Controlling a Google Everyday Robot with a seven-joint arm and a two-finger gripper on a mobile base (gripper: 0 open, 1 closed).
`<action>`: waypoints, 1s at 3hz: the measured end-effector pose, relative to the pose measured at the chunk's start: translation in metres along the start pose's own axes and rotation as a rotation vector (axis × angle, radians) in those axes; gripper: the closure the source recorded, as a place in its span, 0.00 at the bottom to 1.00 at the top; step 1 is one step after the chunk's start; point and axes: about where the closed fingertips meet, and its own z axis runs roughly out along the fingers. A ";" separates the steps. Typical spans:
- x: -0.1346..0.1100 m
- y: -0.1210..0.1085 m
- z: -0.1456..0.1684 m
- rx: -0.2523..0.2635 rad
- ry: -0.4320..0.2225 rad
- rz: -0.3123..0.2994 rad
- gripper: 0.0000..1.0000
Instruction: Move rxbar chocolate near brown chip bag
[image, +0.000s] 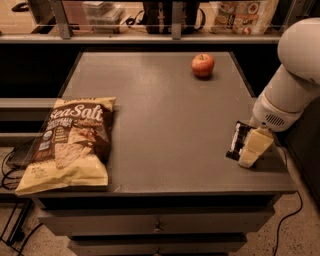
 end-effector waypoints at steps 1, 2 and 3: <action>-0.001 0.000 -0.004 0.003 0.001 0.000 0.65; -0.002 -0.001 -0.009 0.003 0.001 0.000 0.88; -0.035 0.000 -0.046 0.059 -0.026 -0.094 1.00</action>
Offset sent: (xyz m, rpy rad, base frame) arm 0.0081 0.0280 0.0672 -0.0238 -0.1293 0.0421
